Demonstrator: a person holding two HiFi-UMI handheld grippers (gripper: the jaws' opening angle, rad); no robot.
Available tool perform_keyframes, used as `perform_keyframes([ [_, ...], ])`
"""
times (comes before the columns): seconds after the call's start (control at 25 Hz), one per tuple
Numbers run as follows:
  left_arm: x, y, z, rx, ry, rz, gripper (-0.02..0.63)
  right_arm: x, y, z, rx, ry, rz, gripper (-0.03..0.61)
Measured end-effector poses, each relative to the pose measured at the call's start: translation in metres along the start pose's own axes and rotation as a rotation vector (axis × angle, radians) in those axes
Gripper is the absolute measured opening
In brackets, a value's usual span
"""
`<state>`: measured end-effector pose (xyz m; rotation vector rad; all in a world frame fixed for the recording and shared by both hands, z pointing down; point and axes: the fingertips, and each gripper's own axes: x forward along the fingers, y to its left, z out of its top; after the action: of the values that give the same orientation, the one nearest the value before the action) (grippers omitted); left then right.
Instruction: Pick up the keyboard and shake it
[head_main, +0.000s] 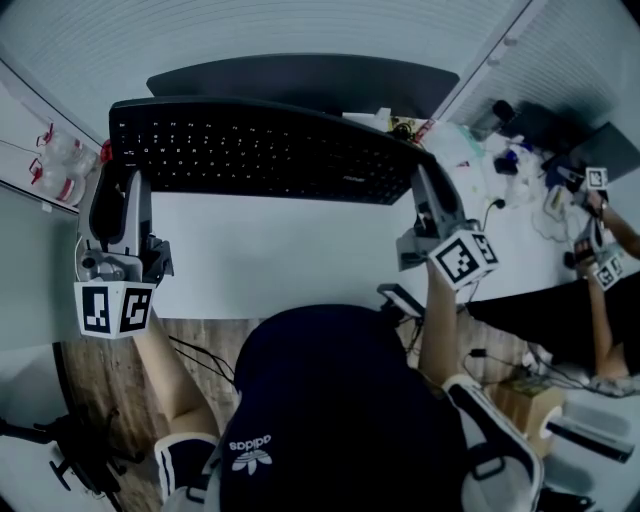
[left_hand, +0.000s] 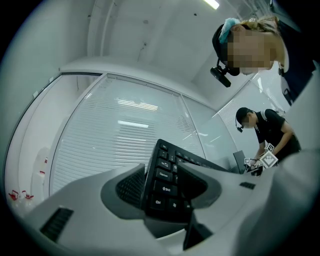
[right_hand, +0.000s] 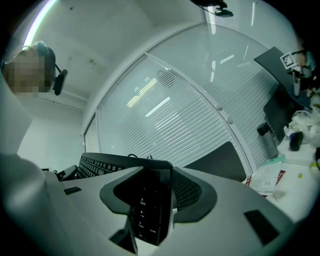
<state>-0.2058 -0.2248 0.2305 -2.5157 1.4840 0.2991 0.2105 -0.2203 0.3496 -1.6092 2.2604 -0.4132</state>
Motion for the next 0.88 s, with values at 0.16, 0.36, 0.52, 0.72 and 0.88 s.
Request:
perform_keyframes([
  [0.16,0.0009,0.0014,-0.0015,-0.011,-0.01,0.003,0.201,0.001,0.0007,0.0011,-0.015,-0.006,0.001,0.16],
  [0.36,0.0,0.0012,-0.0016,-0.017,-0.017,0.005,0.201,0.001,0.0014,0.0037,-0.026,-0.009,-0.002,0.16],
  [0.52,0.0001,-0.0002,-0.0003,-0.015,-0.023,0.003,0.201,0.0007,0.0001,0.0046,-0.028,-0.014,-0.005,0.16],
  [0.72,-0.0001,-0.0001,-0.0003,-0.016,-0.025,0.005,0.201,0.0014,0.0002,0.0048,-0.031,-0.015,-0.002,0.16],
  [0.88,0.0,0.0011,-0.0017,-0.02,-0.021,0.005,0.201,0.0021,0.0002,0.0042,-0.03,-0.016,0.0,0.16],
])
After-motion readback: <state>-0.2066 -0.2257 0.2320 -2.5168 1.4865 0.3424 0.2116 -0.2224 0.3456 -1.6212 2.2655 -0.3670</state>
